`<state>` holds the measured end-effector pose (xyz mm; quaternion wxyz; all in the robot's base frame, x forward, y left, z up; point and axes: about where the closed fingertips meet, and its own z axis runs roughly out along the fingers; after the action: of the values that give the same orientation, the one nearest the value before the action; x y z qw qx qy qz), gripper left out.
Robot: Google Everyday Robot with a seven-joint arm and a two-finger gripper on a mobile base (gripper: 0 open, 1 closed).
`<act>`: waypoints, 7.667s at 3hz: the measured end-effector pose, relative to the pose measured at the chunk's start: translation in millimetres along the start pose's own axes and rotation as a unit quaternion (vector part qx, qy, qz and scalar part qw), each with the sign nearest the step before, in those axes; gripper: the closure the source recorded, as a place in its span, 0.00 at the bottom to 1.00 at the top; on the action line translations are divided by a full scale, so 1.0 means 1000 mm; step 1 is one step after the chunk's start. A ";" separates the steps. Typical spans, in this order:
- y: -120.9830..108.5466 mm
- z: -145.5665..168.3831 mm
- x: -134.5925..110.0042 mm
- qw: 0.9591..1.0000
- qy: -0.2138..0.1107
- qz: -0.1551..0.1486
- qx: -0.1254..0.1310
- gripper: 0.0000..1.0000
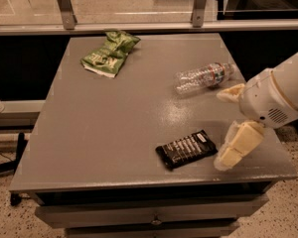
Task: Move rxbar chocolate near green jalapeno chip bag
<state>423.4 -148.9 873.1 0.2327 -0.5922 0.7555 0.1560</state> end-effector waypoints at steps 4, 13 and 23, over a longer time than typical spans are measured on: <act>0.035 0.058 -0.011 0.995 -0.079 0.022 -0.050 0.23; 0.081 0.045 -0.041 0.992 -0.118 0.029 -0.042 0.00; 0.016 0.014 -0.085 0.989 -0.111 -0.067 0.065 1.00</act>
Offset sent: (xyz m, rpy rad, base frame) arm -0.0142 0.0480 -0.0432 0.1866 0.0641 0.0217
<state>426.3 -67.5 906.2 0.3633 -0.6040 0.6921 0.1554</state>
